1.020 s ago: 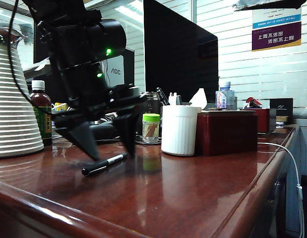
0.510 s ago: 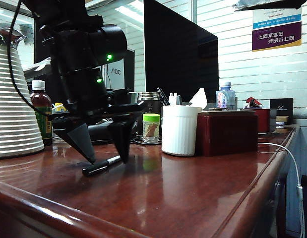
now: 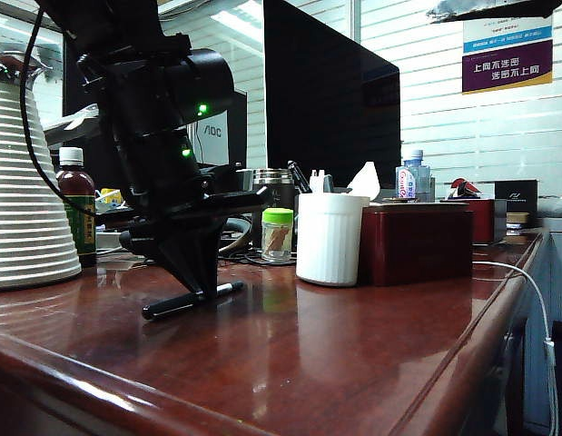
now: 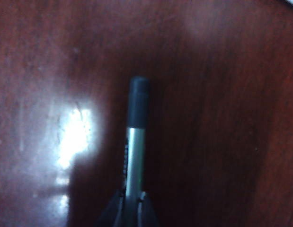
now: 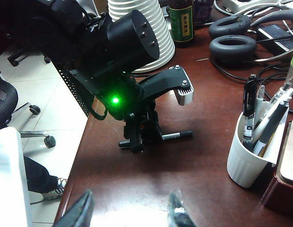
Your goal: Pick up all the pens on the desk and put them into the pen holder one by one.
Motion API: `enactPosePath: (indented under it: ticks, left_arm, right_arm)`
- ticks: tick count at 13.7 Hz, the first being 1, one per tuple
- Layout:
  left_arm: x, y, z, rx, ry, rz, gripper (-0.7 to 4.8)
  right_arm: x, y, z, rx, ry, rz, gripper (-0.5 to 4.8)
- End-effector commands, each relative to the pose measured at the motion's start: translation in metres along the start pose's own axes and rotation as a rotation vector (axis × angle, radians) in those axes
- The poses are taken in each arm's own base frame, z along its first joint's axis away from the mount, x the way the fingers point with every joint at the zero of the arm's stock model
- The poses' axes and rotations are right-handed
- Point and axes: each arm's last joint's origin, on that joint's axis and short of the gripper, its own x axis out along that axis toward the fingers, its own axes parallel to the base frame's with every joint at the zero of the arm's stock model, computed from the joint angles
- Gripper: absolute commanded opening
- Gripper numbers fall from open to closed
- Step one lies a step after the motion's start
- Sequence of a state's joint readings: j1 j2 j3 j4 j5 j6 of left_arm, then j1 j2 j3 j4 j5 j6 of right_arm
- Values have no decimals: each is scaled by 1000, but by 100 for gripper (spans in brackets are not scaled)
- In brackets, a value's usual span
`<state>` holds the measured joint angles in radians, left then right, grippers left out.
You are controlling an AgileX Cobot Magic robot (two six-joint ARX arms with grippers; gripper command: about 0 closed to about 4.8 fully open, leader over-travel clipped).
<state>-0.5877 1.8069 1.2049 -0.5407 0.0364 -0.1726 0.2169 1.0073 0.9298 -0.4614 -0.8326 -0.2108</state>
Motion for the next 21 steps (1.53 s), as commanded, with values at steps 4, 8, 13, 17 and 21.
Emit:
enactPosePath:
  ticks: [4,8,13,17,21]
  left_arm:
    - [-39,-13,30,30,-139,-165,-6]
    - [-88,-26,69,120,-514,-389,-6]
    - [-106,-32,92,270,-853,-447,-6]
    - [-79,-35,104,322,-939,-497,-6]
    - [-49,-35,111,336,-993,-511,-6]
  right_arm:
    - [-1,-1,3,-26,-10,-33,203]
    - [-1,-1,3,-46,-6,-55,203]
    - [-1,-3,6,-103,-18,-106,202]
    - [-1,-4,10,-134,-48,-118,203]
    - [-7,-9,8,-129,-49,-154,203]
